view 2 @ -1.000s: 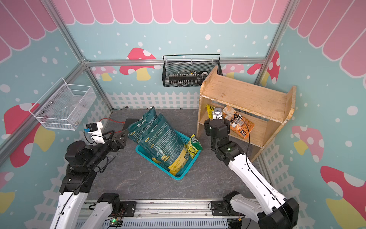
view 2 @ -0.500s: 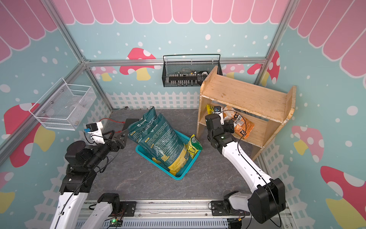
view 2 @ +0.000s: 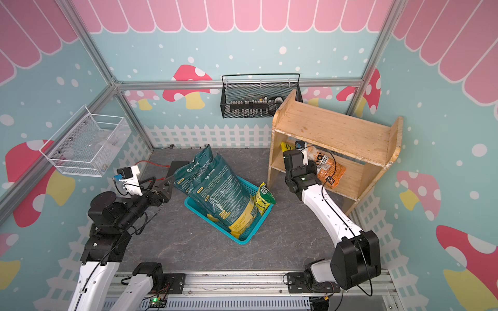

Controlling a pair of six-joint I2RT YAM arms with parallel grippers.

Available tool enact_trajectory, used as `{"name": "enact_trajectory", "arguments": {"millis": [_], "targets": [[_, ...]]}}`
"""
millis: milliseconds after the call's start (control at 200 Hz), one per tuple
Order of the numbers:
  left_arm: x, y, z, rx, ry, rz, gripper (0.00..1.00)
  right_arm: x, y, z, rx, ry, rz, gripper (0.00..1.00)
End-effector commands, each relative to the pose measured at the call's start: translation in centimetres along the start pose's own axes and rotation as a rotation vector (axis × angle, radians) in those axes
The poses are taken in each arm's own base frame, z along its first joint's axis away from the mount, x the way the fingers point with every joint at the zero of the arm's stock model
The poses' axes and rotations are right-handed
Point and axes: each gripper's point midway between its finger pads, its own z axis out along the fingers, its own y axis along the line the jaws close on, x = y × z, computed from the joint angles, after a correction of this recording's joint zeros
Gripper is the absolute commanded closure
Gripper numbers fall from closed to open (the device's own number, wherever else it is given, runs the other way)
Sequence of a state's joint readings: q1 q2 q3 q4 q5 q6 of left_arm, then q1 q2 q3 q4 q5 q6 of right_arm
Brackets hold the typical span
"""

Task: Take down the fertilizer bag from the shelf
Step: Pick up the fertilizer bag from the shelf.

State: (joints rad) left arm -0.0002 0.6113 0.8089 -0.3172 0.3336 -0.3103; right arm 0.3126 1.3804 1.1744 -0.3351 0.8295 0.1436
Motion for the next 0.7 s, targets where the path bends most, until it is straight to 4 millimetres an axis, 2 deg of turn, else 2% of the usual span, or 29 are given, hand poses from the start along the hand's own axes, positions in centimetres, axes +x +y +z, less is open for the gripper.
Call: {"name": "enact_trajectory", "arguments": {"millis": [0, 110, 405, 515, 695], "targets": [[0.0, -0.1, -0.1, 0.009, -0.010, 0.004, 0.01, -1.1, -0.8, -0.7, -0.013, -0.030, 0.039, 0.90], [0.0, -0.1, -0.1, 0.009, -0.009, 0.002, 0.01, -1.2, -0.9, -1.0, -0.024, -0.038, 0.048, 1.00], [0.0, -0.1, -0.1, 0.008, -0.008, 0.003, 0.01, -1.9, -0.9, -2.2, -0.094, -0.081, 0.097, 1.00], [0.0, -0.1, -0.1, 0.008, -0.009, 0.004, 0.01, -2.8, -0.6, -3.9, -0.203, -0.165, 0.127, 1.00], [0.0, -0.1, -0.1, 0.009, -0.009, 0.004, 0.01, -4.0, -2.7, -7.0, -0.252, -0.306, 0.225, 1.00]]}}
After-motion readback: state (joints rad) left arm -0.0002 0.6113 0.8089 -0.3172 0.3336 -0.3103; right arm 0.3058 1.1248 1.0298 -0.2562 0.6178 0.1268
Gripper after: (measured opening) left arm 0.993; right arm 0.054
